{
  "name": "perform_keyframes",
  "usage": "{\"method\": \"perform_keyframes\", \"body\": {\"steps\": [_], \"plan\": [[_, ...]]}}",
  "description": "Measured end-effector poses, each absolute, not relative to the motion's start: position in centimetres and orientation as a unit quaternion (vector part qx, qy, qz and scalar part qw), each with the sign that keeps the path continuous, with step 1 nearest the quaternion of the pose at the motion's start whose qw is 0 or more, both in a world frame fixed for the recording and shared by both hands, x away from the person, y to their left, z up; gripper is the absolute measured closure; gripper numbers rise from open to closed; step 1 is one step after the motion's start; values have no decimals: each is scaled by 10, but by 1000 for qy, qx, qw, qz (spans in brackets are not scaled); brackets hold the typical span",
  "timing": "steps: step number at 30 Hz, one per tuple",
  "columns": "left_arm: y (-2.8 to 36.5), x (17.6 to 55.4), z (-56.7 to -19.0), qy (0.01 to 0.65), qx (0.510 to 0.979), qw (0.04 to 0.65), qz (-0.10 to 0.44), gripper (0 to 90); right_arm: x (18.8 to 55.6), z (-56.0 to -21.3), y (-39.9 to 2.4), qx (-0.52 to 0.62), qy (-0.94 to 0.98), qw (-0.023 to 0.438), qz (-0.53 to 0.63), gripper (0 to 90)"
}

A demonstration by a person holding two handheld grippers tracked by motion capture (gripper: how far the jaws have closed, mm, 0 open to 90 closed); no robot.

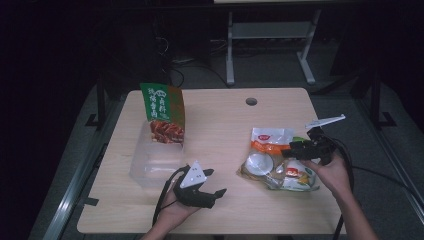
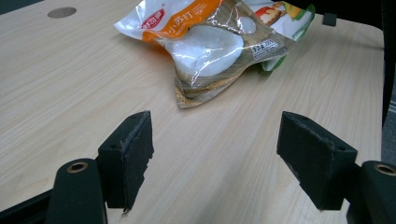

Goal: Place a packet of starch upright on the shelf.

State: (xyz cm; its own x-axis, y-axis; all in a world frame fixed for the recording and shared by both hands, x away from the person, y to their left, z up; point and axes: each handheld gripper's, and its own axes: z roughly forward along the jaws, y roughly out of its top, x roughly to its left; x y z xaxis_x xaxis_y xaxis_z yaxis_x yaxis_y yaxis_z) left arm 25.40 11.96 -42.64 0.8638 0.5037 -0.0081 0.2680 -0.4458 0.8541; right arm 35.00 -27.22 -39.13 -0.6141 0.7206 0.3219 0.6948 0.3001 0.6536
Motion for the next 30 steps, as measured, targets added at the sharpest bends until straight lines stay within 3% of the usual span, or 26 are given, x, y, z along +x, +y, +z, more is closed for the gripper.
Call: {"method": "perform_keyframes", "body": {"steps": [11,19,24,30], "plan": [[118,254,-427,228,841,474,125,263,354,-407,-286,469,796,13,383,382],[117,254,-428,227,842,474,123,262,370,-424,-277,480,793,-13,375,389],[116,254,-428,225,844,471,124,263,380,-432,-269,478,792,-31,378,473],[115,255,-429,227,844,471,120,263,387,-436,-261,474,789,-54,387,648]]}}
